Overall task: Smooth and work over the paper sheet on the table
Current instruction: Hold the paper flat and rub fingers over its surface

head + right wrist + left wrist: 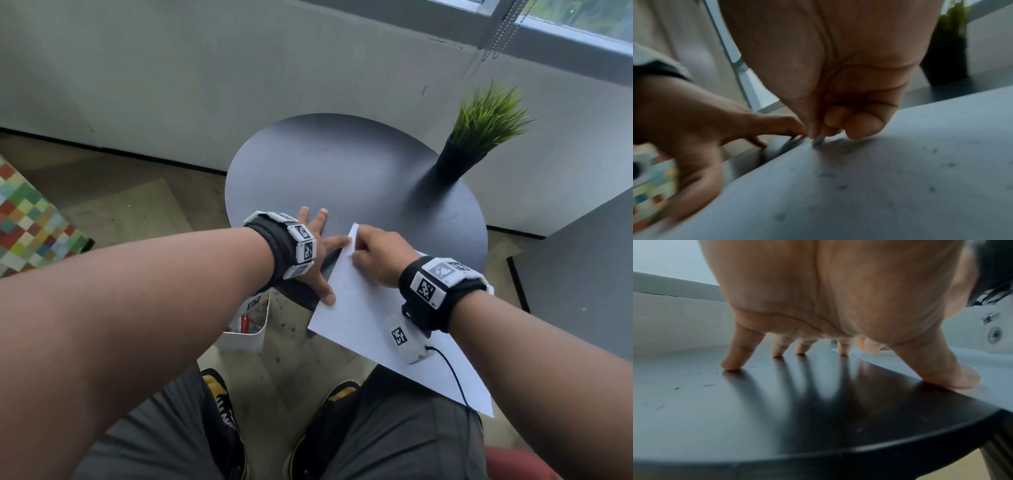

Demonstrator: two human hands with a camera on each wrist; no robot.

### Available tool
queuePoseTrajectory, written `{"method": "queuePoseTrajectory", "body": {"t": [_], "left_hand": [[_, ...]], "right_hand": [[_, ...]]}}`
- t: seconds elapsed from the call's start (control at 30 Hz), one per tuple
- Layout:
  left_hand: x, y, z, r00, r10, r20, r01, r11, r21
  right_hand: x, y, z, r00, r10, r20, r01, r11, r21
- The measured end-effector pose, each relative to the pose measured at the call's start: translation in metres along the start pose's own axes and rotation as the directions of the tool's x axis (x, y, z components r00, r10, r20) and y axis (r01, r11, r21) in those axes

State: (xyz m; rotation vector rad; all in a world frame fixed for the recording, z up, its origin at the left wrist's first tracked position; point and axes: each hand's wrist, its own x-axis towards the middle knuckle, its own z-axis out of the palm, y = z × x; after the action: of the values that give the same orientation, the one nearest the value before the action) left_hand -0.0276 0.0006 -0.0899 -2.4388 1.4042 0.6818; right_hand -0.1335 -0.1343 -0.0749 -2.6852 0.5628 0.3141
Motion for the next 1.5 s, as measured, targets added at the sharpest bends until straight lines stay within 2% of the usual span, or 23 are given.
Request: {"method": "queuePoseTrajectory", "body": {"t": [0.07, 0.13, 0.17, 0.23, 0.3, 0.37, 0.43, 0.5, 0.57, 0.63, 0.7, 0.77, 0.83, 0.9, 1.03, 1.07, 1.13, 1.2, 1.27, 1.33, 1.4, 1.43, 1.5], "left_hand": [[0.001, 0.000, -0.001, 1.000, 0.009, 0.005, -0.010, 1.000, 0.006], [0.003, 0.000, -0.002, 1.000, 0.015, 0.008, -0.015, 0.999, 0.029], [0.005, 0.000, -0.003, 1.000, 0.021, 0.008, -0.022, 0.999, 0.041], [0.009, 0.000, -0.002, 0.999, 0.051, 0.000, -0.051, 0.996, 0.070], [0.015, -0.002, 0.000, 0.997, 0.083, 0.007, -0.084, 0.993, 0.084], [0.015, -0.001, 0.000, 0.989, 0.145, 0.011, -0.146, 0.987, 0.073], [0.013, 0.001, -0.002, 0.980, 0.201, 0.008, -0.200, 0.976, 0.090], [0.007, 0.003, -0.007, 0.980, 0.200, 0.014, -0.200, 0.973, 0.117], [0.006, 0.002, -0.008, 0.980, 0.201, 0.003, -0.200, 0.973, 0.119], [0.006, -0.001, -0.007, 0.979, 0.203, -0.006, -0.201, 0.973, 0.111], [0.001, 0.000, -0.010, 0.978, 0.207, -0.001, -0.206, 0.971, 0.125], [-0.004, 0.004, -0.013, 0.977, 0.212, -0.002, -0.210, 0.969, 0.133], [-0.006, 0.005, -0.016, 0.978, 0.211, -0.007, -0.208, 0.970, 0.128], [-0.006, 0.006, -0.016, 0.979, 0.206, -0.008, -0.203, 0.971, 0.130], [-0.007, 0.008, -0.020, 0.978, 0.209, 0.016, -0.208, 0.963, 0.172], [-0.007, 0.008, -0.020, 0.978, 0.208, 0.021, -0.208, 0.961, 0.180], [-0.005, 0.007, -0.019, 0.978, 0.206, 0.016, -0.206, 0.965, 0.164], [-0.004, 0.006, -0.016, 0.980, 0.196, 0.025, -0.198, 0.971, 0.137], [-0.002, 0.004, -0.014, 0.980, 0.198, 0.026, -0.200, 0.970, 0.140], [0.006, 0.002, -0.009, 0.977, 0.213, 0.019, -0.213, 0.970, 0.116], [0.012, -0.001, -0.006, 0.976, 0.218, 0.022, -0.219, 0.968, 0.122], [0.016, -0.001, -0.004, 0.975, 0.218, 0.030, -0.221, 0.965, 0.139], [0.020, -0.001, -0.002, 0.974, 0.221, 0.042, -0.225, 0.961, 0.162]], "right_hand": [[-0.013, -0.009, 0.002, 0.968, -0.185, 0.167, 0.201, 0.976, -0.088], [-0.015, -0.008, -0.004, 0.921, -0.230, 0.314, 0.274, 0.956, -0.102], [-0.010, -0.004, -0.009, 0.935, -0.190, 0.299, 0.228, 0.969, -0.096], [0.004, 0.008, -0.017, 0.989, -0.029, 0.145, 0.037, 0.998, -0.056], [0.010, 0.013, -0.015, 0.997, 0.081, -0.009, -0.081, 0.996, -0.024], [0.002, 0.005, -0.005, 1.000, -0.025, 0.003, 0.025, 0.999, -0.047], [-0.011, -0.004, 0.004, 0.971, -0.190, 0.147, 0.199, 0.978, -0.053], [-0.017, -0.004, 0.000, 0.939, -0.217, 0.267, 0.242, 0.968, -0.065], [-0.006, 0.007, -0.009, 0.969, -0.125, 0.213, 0.146, 0.985, -0.088], [0.004, 0.016, -0.015, 0.997, 0.011, 0.071, -0.007, 0.999, -0.051], [0.004, 0.015, -0.010, 0.998, 0.052, -0.029, -0.052, 0.998, -0.023], [-0.007, 0.004, 0.002, 0.999, -0.044, 0.009, 0.044, 0.999, -0.029], [-0.020, -0.007, 0.007, 0.971, -0.187, 0.145, 0.198, 0.978, -0.060], [-0.020, -0.007, 0.000, 0.947, -0.221, 0.235, 0.244, 0.967, -0.075], [0.005, 0.015, -0.019, 0.998, 0.045, 0.041, -0.046, 0.999, 0.015], [0.007, 0.016, -0.016, 0.998, 0.060, -0.010, -0.060, 0.998, -0.011], [-0.002, 0.008, -0.006, 0.998, -0.066, -0.021, 0.064, 0.995, -0.071], [-0.020, -0.004, 0.007, 0.954, -0.279, 0.112, 0.291, 0.951, -0.106], [-0.029, -0.007, 0.003, 0.901, -0.341, 0.269, 0.378, 0.921, -0.097], [-0.017, 0.003, -0.006, 0.934, -0.267, 0.236, 0.294, 0.951, -0.090], [0.000, 0.014, -0.015, 0.992, -0.102, 0.074, 0.107, 0.992, -0.068], [0.005, 0.018, -0.015, 0.999, -0.035, -0.007, 0.034, 0.997, -0.062], [0.005, 0.017, -0.010, 0.999, -0.029, -0.046, 0.026, 0.996, -0.082]]}}
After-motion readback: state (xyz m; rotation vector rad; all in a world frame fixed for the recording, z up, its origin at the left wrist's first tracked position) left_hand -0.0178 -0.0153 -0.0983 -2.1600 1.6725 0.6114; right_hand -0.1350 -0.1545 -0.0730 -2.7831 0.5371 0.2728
